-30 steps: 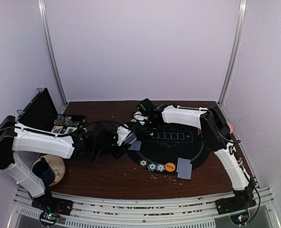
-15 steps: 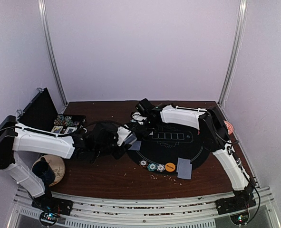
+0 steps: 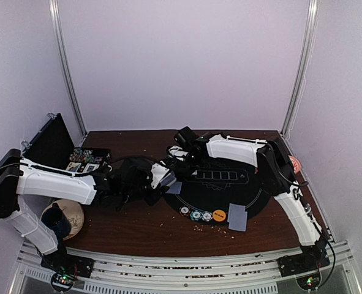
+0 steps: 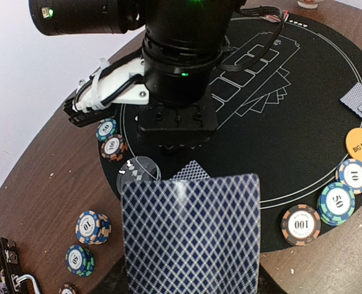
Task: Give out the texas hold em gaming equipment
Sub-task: Flop the poker card in the community card area.
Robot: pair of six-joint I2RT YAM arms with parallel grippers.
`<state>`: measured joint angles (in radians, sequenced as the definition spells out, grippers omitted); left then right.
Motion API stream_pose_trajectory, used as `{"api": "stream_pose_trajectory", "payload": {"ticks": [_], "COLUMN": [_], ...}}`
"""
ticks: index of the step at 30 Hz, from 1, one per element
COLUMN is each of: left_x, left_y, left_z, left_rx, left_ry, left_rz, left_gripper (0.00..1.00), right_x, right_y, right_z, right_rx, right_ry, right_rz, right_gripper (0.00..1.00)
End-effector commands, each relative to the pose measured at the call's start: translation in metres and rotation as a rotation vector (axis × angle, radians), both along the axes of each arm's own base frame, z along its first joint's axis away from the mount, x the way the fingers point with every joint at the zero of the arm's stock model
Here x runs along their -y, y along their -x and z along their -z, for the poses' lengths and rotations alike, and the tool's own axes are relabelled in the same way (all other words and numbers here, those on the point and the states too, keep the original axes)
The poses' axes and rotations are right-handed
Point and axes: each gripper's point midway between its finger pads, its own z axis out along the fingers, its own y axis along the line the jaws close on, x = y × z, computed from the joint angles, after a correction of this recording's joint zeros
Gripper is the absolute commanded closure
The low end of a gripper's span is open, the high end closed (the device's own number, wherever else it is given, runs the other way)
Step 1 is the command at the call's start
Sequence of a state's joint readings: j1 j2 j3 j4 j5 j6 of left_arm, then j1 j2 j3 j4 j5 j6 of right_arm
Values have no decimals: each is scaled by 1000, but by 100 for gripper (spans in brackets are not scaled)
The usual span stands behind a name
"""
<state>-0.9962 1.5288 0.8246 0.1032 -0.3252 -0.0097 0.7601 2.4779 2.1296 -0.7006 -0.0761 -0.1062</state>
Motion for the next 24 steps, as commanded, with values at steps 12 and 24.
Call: {"api": "stream_pose_trajectory", "payload": {"ticks": [12, 24], "left_x": [6, 9], "left_y": [-3, -2], "left_z": [-9, -5], "left_rx": [14, 3], "left_ry": [41, 37], "left_rz": [6, 17], "left_gripper": [82, 82], "right_x": [41, 62], "right_y": [-32, -38], "right_z": [-124, -126], "right_rx": [124, 47], "right_ry": [-136, -295], "right_rz": [39, -7], "right_gripper": [15, 5]}}
